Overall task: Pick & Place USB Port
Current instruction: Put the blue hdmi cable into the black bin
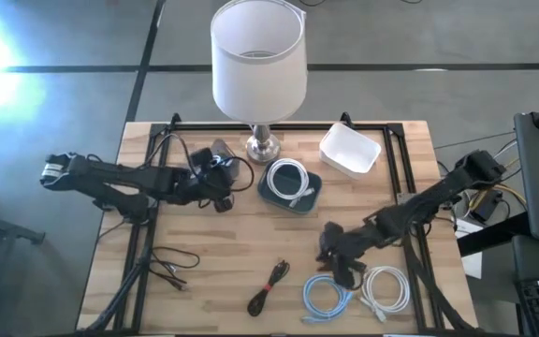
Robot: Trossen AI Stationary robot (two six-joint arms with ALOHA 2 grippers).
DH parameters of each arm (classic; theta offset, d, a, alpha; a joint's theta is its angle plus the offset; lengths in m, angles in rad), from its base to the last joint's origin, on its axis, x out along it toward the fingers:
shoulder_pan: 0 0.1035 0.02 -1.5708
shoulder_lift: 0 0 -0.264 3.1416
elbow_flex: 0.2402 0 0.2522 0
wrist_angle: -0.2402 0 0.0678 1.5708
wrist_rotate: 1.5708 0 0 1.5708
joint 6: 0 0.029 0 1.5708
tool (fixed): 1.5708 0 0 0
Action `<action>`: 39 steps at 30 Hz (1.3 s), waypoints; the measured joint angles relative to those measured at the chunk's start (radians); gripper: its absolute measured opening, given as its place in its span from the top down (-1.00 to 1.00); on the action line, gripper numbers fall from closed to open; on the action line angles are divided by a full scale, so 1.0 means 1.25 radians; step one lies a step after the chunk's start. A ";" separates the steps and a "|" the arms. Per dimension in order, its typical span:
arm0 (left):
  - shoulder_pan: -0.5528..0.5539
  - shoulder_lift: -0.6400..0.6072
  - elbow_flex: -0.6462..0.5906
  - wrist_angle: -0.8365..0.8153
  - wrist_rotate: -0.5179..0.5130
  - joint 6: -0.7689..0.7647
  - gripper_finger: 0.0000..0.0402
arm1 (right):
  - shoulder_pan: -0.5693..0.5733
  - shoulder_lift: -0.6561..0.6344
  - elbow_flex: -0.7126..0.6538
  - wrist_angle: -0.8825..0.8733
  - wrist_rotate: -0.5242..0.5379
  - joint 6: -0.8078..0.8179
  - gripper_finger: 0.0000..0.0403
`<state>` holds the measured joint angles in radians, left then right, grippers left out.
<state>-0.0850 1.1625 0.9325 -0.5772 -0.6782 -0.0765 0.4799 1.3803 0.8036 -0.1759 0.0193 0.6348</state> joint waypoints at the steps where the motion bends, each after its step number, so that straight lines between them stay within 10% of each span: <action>1: 0.000 0.000 -0.001 0.021 0.018 0.008 -0.01 | 0.000 0.019 0.005 0.000 -0.023 -0.004 0.25; 8: -0.002 0.000 -0.002 0.118 0.116 0.049 -0.01 | 0.000 0.129 0.035 -0.007 -0.145 -0.050 0.25; 39: -0.002 0.000 -0.003 0.124 0.135 0.045 -0.01 | 0.012 0.303 0.045 0.003 -0.085 -0.187 0.31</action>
<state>-0.0879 1.1625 0.9283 -0.4218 -0.5095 -0.0203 0.4949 1.7591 0.8593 -0.1726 -0.0865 0.4013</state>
